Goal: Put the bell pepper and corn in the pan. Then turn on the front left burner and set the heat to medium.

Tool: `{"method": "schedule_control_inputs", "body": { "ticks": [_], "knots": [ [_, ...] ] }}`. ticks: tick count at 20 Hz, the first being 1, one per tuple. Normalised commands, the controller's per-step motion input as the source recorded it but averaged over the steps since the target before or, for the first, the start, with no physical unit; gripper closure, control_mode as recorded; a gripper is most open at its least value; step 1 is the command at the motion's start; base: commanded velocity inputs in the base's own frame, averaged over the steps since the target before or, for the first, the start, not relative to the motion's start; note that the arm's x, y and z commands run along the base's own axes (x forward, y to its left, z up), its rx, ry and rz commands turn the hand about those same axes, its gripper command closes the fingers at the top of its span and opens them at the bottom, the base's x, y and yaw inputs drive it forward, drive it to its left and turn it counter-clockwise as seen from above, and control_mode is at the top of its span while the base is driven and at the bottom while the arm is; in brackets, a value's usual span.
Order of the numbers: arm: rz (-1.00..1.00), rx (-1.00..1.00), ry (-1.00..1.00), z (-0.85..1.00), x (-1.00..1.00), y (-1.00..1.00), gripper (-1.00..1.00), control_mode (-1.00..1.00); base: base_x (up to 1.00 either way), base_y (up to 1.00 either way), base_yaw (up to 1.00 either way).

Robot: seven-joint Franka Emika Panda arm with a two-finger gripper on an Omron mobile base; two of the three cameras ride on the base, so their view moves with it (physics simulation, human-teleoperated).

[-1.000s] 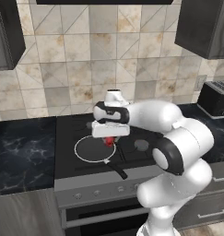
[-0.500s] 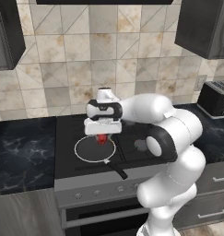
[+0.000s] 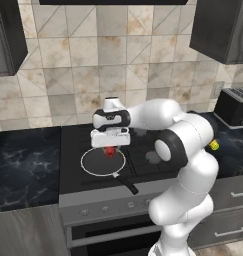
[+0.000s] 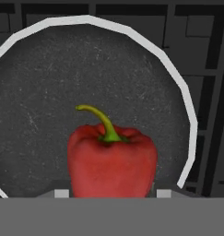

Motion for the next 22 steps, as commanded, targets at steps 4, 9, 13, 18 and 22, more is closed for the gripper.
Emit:
{"method": "schedule_control_inputs", "body": {
  "ticks": [4,9,13,18,22],
  "knots": [
    [0.0,-0.01,0.0,-0.32,0.0,0.0,1.0,-1.0,0.0,0.0,0.0],
    [0.0,-0.03,0.0,-0.24,0.0,0.0,1.0,-1.0,0.0,0.0,0.0],
    [0.0,-0.04,0.0,-0.16,0.0,0.0,1.0,-1.0,0.0,0.0,0.0],
    [0.0,-0.03,0.03,-0.03,0.0,0.0,1.0,-1.0,0.0,0.0,0.0],
    [0.0,0.0,0.0,0.0,0.0,0.0,-1.0,-1.0,0.0,0.0,0.0]
  ]
}}
